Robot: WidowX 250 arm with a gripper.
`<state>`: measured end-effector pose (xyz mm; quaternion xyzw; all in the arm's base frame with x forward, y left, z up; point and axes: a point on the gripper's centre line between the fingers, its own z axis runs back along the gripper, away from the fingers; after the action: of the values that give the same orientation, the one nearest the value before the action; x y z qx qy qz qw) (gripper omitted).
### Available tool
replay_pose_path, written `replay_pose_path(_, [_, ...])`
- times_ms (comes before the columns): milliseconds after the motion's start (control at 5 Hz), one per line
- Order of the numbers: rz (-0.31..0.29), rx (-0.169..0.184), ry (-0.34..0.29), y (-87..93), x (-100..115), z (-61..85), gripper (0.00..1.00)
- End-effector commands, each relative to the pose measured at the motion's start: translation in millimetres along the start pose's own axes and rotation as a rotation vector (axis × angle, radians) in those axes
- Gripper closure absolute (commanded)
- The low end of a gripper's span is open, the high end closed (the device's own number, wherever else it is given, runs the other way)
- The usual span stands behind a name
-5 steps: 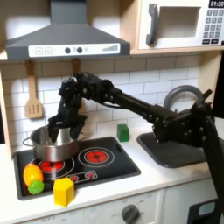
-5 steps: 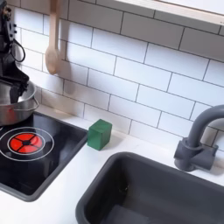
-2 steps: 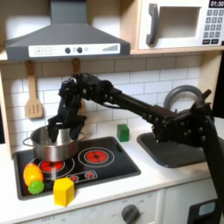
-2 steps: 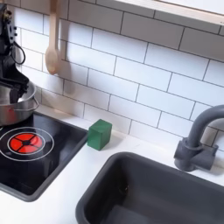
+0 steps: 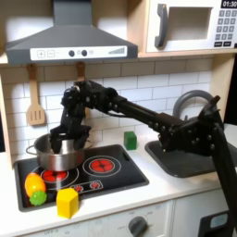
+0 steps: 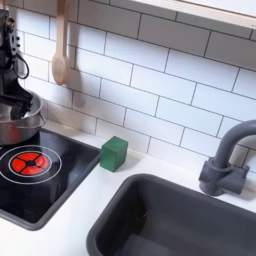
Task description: Slide pot right
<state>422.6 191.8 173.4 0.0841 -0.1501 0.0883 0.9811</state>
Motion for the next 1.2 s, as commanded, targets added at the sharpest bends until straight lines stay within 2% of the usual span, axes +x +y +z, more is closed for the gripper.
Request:
replay_pose_path(0, [-0.009,-0.031,0.010,-10.8,-2.3,1.6,0.00])
replay_pose_path(400, [-0.024,-0.060,0.037,-24.6,-11.0,-5.5,0.00])
replay_pose_path(600, [-0.045,-0.077,0.037,-37.6,-12.0,-2.1,0.00])
replay_pose_path(1000, [-0.056,-0.094,0.040,-49.6,-15.9,1.6,0.00])
